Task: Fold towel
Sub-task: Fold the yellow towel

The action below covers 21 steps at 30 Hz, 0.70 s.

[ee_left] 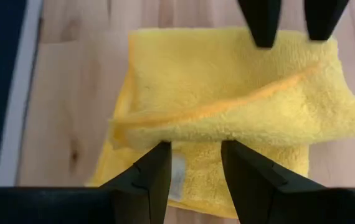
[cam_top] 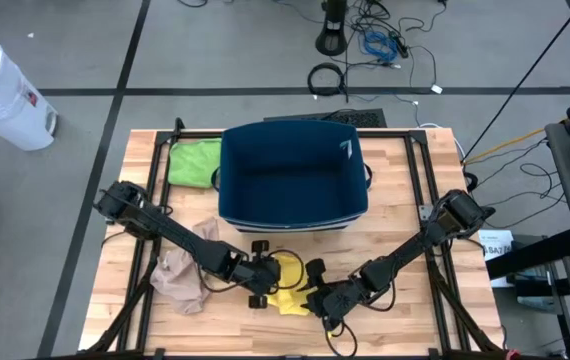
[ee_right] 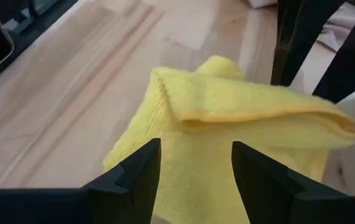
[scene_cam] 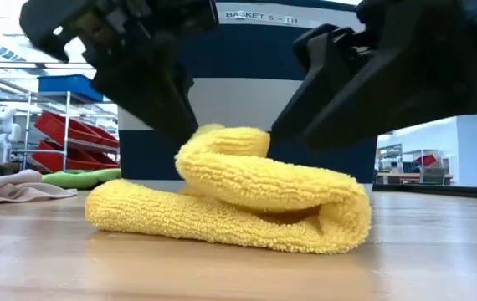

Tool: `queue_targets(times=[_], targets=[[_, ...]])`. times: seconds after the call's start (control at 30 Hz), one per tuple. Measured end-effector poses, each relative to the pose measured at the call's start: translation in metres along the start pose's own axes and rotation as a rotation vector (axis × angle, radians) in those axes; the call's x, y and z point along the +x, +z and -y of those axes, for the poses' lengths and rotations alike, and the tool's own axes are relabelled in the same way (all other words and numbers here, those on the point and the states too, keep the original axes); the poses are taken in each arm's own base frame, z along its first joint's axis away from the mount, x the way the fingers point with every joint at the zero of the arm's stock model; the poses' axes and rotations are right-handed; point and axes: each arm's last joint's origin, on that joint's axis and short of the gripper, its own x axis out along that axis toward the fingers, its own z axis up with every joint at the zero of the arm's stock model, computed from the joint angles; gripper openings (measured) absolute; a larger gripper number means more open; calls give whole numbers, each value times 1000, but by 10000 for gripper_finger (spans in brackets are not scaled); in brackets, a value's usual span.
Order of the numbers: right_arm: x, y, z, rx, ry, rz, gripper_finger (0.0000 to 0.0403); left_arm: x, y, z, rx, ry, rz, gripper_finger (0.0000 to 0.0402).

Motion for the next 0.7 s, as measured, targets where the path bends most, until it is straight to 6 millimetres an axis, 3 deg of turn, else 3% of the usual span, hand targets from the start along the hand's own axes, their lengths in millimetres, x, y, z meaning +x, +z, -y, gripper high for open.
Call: queue_targets(times=[0.27,0.7], targets=[[6,-8,0,2,-7,-48,162,3,1,-6,-135,-121,-60,147],[5,-10,-1,0,-10,-66,150,13,1,-23,-269,-104,-95,147]])
